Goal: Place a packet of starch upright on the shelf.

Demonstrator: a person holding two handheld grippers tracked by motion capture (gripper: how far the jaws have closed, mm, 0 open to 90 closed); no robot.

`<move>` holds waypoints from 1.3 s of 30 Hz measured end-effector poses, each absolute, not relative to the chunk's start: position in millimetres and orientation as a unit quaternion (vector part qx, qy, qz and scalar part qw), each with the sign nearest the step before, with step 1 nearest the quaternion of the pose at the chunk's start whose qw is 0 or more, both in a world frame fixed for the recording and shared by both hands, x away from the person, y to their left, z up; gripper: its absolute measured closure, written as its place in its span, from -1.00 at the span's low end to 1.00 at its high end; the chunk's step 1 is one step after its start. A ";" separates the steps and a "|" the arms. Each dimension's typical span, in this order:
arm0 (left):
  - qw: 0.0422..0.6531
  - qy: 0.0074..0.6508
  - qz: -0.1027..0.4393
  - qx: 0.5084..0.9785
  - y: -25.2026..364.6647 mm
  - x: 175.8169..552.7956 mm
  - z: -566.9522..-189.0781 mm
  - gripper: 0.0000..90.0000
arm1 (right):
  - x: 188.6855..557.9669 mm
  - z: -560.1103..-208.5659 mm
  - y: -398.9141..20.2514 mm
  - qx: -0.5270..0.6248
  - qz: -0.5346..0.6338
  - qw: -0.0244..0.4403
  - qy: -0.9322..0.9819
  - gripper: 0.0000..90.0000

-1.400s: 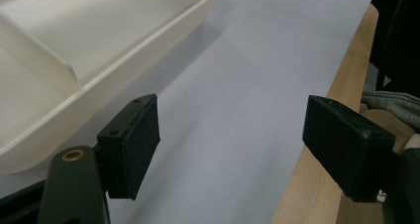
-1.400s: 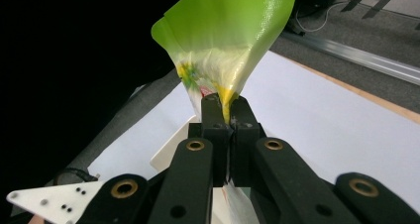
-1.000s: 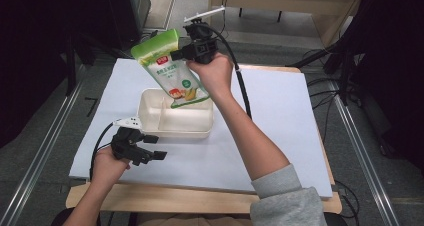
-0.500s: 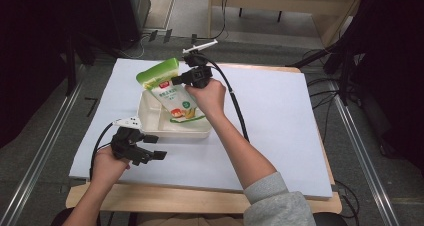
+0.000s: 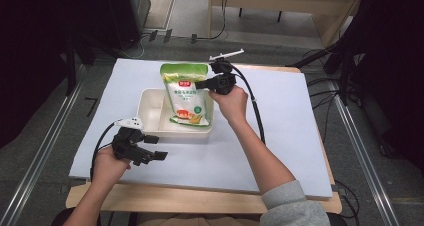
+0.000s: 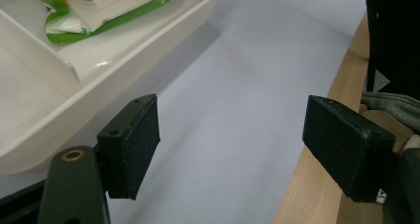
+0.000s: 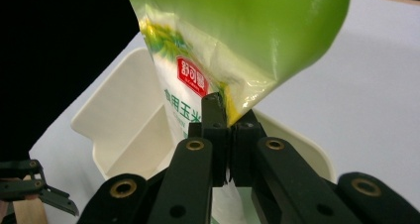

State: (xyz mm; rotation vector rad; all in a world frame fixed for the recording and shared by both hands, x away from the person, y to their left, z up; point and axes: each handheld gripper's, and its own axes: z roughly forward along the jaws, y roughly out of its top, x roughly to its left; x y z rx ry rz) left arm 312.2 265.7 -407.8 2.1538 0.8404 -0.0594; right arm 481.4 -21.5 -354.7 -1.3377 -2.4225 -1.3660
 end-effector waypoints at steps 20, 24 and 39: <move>0.403 0.332 -0.025 0.853 264.2 311.6 -407.8 -0.49 | 472.3 -353.5 -38.7 -0.377 -0.451 -0.025 -0.809 0.10; 0.402 0.333 -0.024 0.852 264.4 311.6 -407.8 -0.49 | 466.1 -346.6 -44.5 -0.386 -0.443 -0.030 -0.809 0.03; 0.400 0.331 -0.022 0.854 263.6 311.2 -408.3 -0.49 | 438.9 -335.7 -77.1 -0.364 -0.434 -0.051 -0.823 -0.08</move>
